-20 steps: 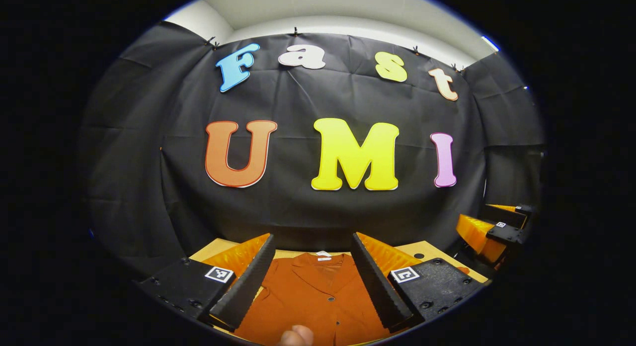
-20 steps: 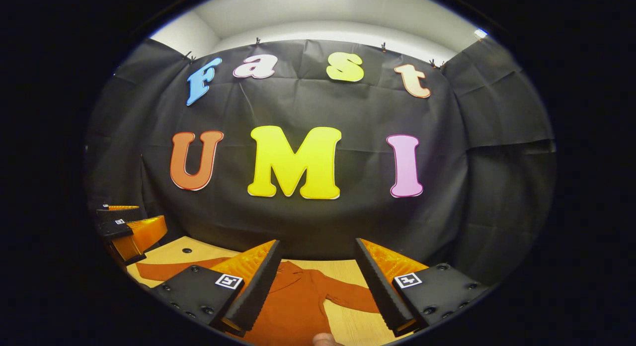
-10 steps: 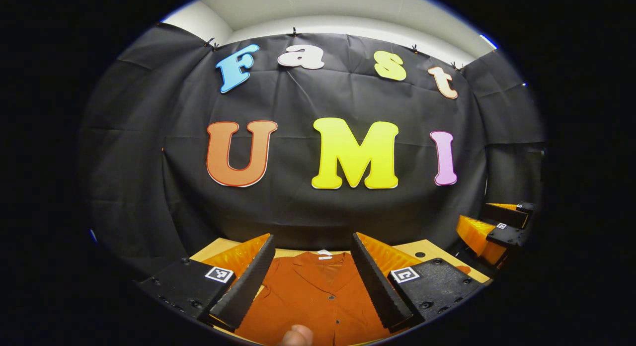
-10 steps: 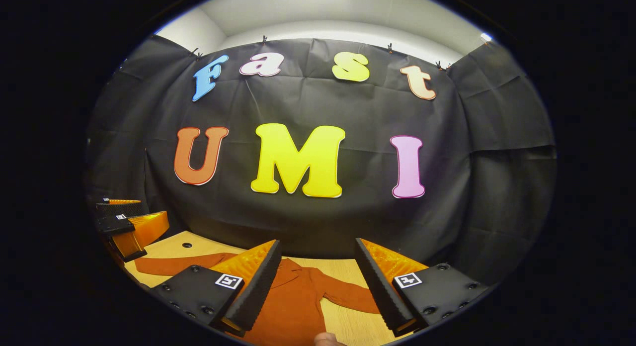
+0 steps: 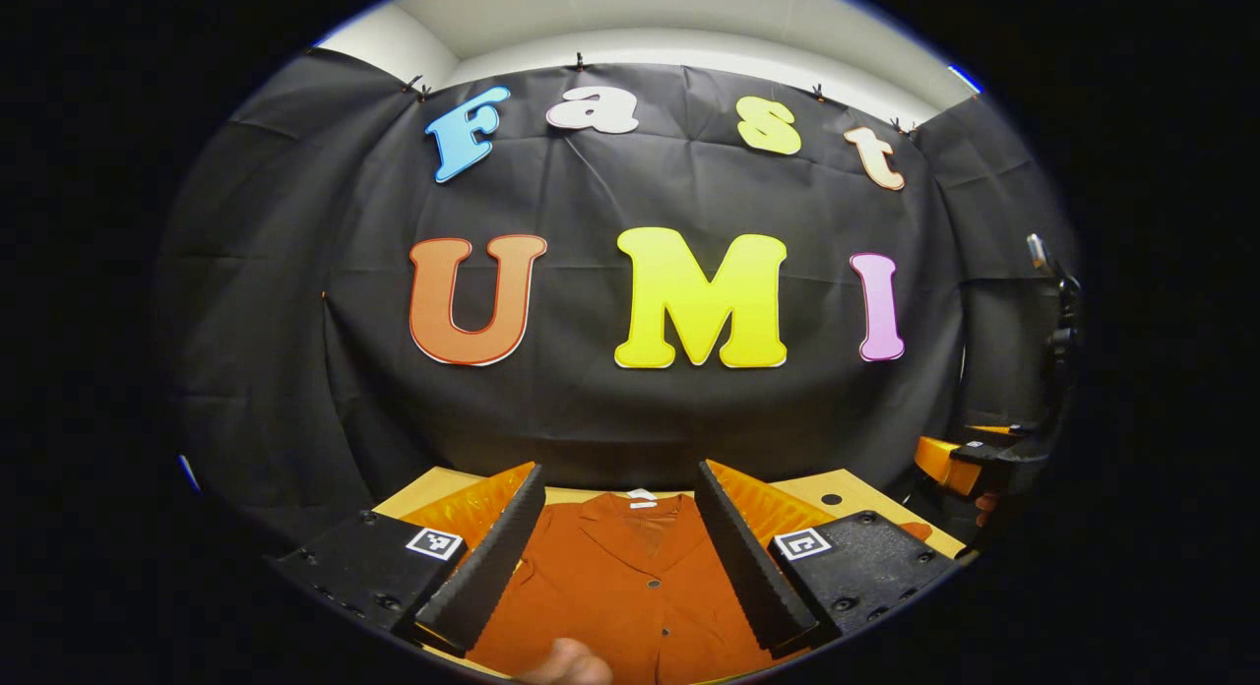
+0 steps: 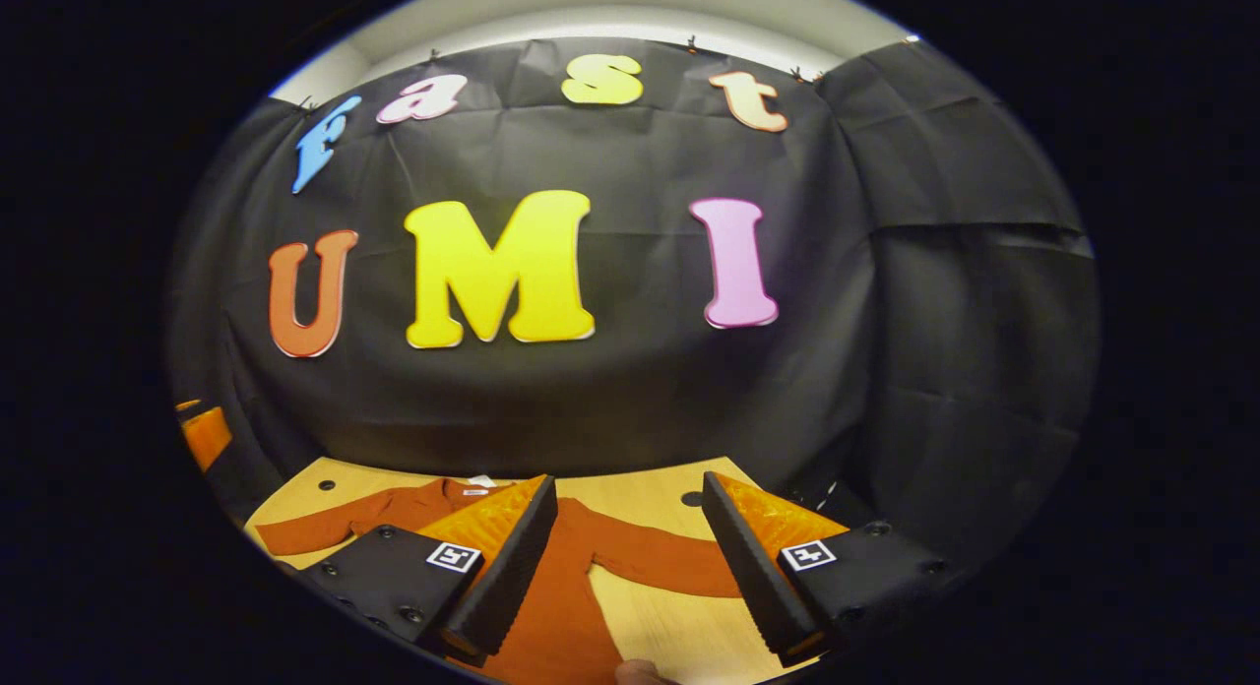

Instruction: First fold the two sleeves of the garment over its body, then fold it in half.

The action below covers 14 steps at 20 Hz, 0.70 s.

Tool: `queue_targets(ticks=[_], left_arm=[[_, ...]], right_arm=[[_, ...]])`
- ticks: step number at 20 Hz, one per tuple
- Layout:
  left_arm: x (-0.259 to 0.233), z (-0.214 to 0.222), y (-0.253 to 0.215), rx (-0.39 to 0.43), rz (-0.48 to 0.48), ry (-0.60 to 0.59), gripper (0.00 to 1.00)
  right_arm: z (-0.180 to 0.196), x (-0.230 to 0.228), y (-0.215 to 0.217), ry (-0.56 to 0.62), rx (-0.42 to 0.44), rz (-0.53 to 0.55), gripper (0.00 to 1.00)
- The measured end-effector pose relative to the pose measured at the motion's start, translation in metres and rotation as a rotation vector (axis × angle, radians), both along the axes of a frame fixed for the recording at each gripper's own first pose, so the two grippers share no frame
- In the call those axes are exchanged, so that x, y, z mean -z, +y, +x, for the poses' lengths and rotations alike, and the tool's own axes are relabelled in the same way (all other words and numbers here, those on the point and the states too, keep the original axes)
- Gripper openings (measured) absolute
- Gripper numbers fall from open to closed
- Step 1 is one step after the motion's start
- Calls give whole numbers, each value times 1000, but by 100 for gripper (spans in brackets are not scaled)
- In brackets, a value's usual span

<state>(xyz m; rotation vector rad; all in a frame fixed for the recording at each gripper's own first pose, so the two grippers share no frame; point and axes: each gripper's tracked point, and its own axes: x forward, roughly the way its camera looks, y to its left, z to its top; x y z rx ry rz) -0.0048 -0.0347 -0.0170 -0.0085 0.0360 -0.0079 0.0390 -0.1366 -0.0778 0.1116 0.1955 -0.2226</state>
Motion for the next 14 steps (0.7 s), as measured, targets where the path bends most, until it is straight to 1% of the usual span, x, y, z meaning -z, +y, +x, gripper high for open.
queue_targets(ticks=[2,4,6,7,9,11,12,13,14], left_arm=[[5,1,-6,2,-12,13,99],[10,-1,-21,40,-26,27,99],[12,-2,-33,59,-43,18,99],[12,-1,-36,53,-36,12,99],[20,0,-42,37,2,25,99],[25,-1,-47,21,13,43,99],[25,-2,-51,10,23,46,100],[23,-3,-54,1,28,38,99],[22,-2,-57,-10,34,34,99]], right_arm=[[9,25,-33,50,57,-1,94],[17,48,-69,100,104,-10,95],[25,76,-101,163,148,4,95],[27,93,-121,204,179,10,94],[32,128,-151,288,218,48,95],[31,166,-179,385,253,83,95],[32,185,-189,438,264,104,95],[31,206,-197,490,271,120,95],[33,225,-205,535,267,142,94]])
